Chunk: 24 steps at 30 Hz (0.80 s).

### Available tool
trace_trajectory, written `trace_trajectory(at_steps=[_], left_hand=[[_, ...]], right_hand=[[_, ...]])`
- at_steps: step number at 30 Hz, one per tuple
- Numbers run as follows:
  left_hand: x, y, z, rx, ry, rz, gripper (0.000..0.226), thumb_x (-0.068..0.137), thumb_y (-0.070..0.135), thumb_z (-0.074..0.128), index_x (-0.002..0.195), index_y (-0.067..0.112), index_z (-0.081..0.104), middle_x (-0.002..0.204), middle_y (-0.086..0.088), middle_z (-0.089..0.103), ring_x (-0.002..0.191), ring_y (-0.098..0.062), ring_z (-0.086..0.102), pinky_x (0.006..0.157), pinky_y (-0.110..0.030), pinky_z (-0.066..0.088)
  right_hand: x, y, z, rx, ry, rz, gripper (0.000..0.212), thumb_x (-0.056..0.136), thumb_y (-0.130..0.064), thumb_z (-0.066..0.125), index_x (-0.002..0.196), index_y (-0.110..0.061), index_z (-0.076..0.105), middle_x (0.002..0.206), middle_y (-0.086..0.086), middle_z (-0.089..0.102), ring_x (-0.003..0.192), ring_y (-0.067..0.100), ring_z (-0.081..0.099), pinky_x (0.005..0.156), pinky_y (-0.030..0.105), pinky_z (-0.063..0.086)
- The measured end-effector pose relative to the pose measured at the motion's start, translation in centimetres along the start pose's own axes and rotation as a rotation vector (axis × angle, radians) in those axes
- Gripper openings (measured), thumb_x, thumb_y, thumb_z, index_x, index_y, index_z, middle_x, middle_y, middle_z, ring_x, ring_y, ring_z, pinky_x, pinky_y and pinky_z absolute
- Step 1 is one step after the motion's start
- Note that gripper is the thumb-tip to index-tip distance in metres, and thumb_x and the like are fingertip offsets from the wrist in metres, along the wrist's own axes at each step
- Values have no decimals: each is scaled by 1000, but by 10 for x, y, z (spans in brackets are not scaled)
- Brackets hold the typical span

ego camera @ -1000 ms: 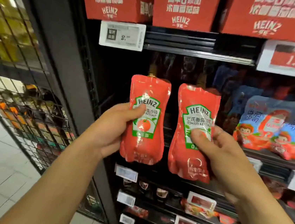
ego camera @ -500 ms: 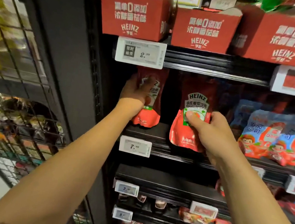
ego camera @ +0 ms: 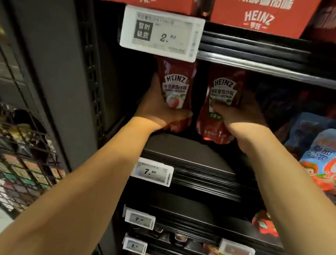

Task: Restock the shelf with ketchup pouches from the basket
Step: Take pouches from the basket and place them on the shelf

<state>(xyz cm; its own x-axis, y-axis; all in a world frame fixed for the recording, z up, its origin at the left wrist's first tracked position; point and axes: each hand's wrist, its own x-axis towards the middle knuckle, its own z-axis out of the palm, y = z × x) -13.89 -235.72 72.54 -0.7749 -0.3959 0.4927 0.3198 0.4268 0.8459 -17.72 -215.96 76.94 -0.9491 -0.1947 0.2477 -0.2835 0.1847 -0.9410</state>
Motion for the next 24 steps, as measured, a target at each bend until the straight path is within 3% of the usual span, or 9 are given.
trace_trajectory(at_steps=[3,5,6,9,11,13,16,20,24], left_hand=[[3,-4,-1,74,3,-7,109,51,21,98,138,30,34,112,26,56,104,6,59,81,-1,45],[6,-7,-1,106,27,-31,107,55,21,97,141,23,34,112,20,57,109,-5,60,79,-5,46],[7,-9,-1,117,42,-40,104,57,21,97,141,21,35,112,18,57,109,-7,60,79,-7,45],[11,-15,0,170,85,-47,98,59,22,96,137,17,37,115,14,58,109,-9,60,85,-17,47],[12,-15,1,232,114,-41,99,57,24,97,137,15,40,125,5,59,116,-13,58,95,-26,48],[13,-13,2,326,131,-36,101,54,26,98,138,15,42,133,-1,57,121,-15,56,95,-24,45],[10,-11,2,395,122,-42,102,55,27,97,140,20,41,134,1,59,114,-5,52,85,-11,39],[10,-7,0,411,112,-51,112,61,21,95,150,26,27,134,3,59,109,-5,51,88,-20,42],[26,-7,-2,482,76,-123,94,63,17,93,138,18,37,117,7,61,103,-9,58,78,-15,43]], right_hand=[[24,-2,9,-37,-25,-38,54,75,-30,77,125,-31,59,107,-14,70,98,5,67,85,30,55],[39,-1,18,-70,-32,-89,43,81,-21,73,122,-28,62,101,-16,68,92,-1,65,87,30,57],[47,0,23,-99,-27,-115,40,85,-20,70,124,-26,62,106,-11,69,96,4,66,90,31,57],[66,10,35,-271,5,-185,45,92,-23,65,136,-16,57,133,8,62,123,25,59,105,35,47],[71,21,41,-327,29,-221,57,96,-25,63,148,-11,43,145,11,53,133,26,50,112,29,37],[71,31,44,-282,78,-248,63,96,-23,62,151,-7,34,145,11,52,132,24,49,107,22,35],[71,43,44,-226,118,-293,63,97,-19,62,150,-2,32,143,14,53,131,27,51,110,30,38],[75,48,39,-249,190,-290,67,97,-23,61,152,-3,29,145,14,51,133,27,49,108,23,33],[74,51,37,-289,252,-243,70,100,-29,57,156,-8,20,149,15,47,135,31,46,110,31,33]])
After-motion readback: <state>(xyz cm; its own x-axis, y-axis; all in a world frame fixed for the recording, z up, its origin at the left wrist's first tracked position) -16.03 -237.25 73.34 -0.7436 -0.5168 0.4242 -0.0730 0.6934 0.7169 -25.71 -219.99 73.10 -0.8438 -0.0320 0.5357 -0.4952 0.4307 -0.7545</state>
